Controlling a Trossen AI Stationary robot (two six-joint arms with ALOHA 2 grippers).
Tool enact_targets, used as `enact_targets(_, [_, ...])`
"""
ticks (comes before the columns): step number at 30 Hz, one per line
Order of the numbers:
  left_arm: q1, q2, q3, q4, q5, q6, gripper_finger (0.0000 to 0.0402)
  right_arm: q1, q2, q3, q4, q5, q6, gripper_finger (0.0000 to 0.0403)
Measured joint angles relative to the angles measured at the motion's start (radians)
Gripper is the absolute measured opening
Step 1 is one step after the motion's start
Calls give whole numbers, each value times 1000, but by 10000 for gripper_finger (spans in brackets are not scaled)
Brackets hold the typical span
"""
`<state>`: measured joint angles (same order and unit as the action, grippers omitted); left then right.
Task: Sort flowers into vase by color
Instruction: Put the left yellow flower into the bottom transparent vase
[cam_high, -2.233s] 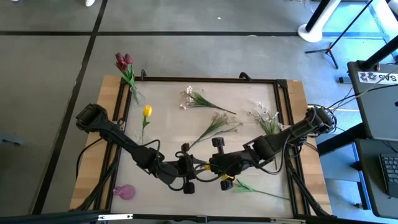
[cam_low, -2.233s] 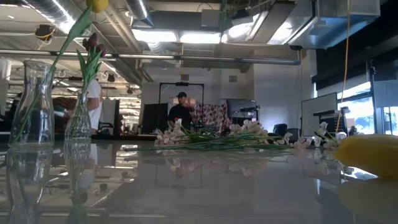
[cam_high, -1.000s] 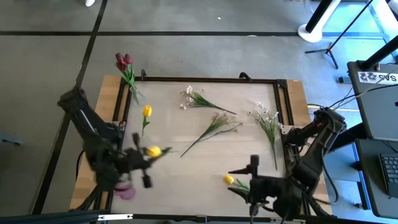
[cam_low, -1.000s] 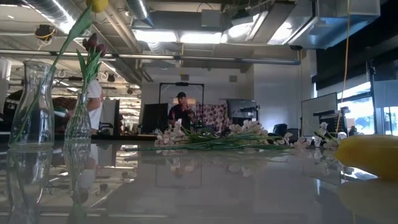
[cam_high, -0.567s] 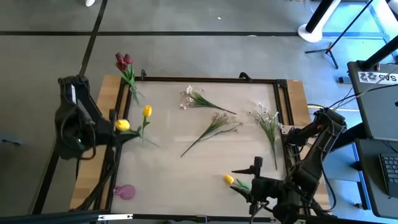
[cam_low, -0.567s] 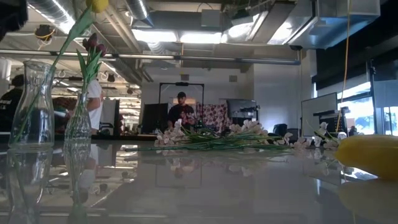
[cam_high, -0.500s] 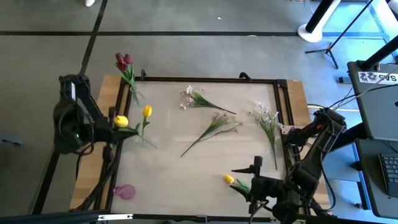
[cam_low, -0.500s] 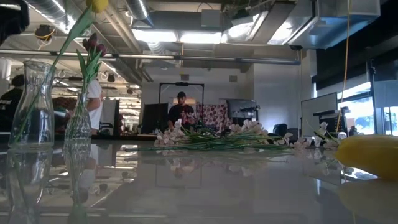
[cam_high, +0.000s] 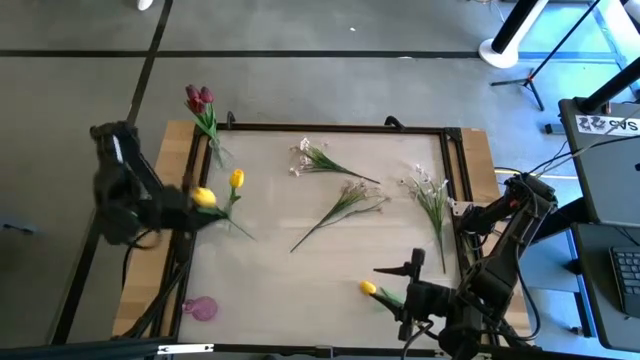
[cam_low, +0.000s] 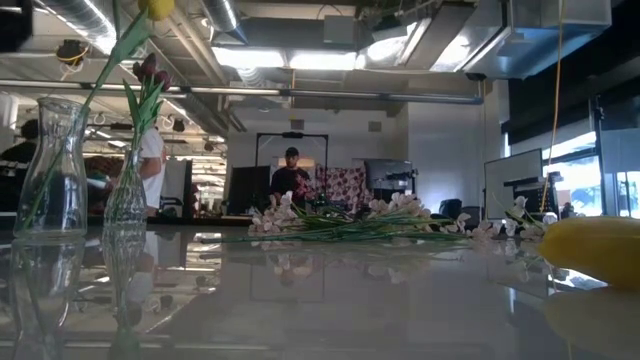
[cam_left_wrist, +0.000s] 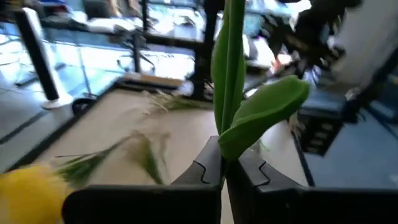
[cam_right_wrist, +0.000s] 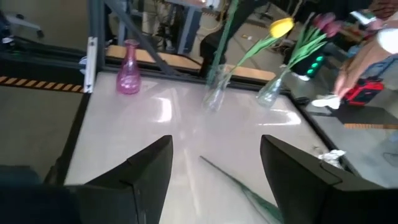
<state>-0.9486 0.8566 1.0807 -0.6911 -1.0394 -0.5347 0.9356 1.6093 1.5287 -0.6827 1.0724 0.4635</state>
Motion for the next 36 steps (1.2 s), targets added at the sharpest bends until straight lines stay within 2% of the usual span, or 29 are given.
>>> enact_targets(6, [274, 178, -25, 316, 411, 267, 0, 0, 0, 16, 10, 12, -33, 243])
enact_targets(9, [406, 214, -28, 345, 521, 355, 0, 0, 0, 17, 19, 12, -50, 243])
enact_targets(11, [492, 195, -25, 360, 547, 369, 0, 0, 0, 18, 14, 1, -50, 243])
enact_targets(14, [589, 128, -26, 302, 643, 367, 0, 1, 0, 18, 5, -26, -44, 243])
enact_targets(18, [619, -35, -26, 171, 755, 314, 0, 1, 0, 18, -16, -45, -21, 243])
enact_targets(23, [549, -222, -25, 69, 762, 296, 0, 0, 0, 18, -29, -1, -20, 243])
enact_targets(26, [510, -307, -25, -12, 702, 315, 0, -13, 0, 18, -26, 60, -18, 243])
enact_targets(31, [494, -394, -25, -175, 665, 302, 0, -30, 0, 18, -27, 157, 9, 243])
enact_targets(36, [494, -452, -24, -233, 712, 330, 0, -74, 0, 17, -25, 205, 29, 243])
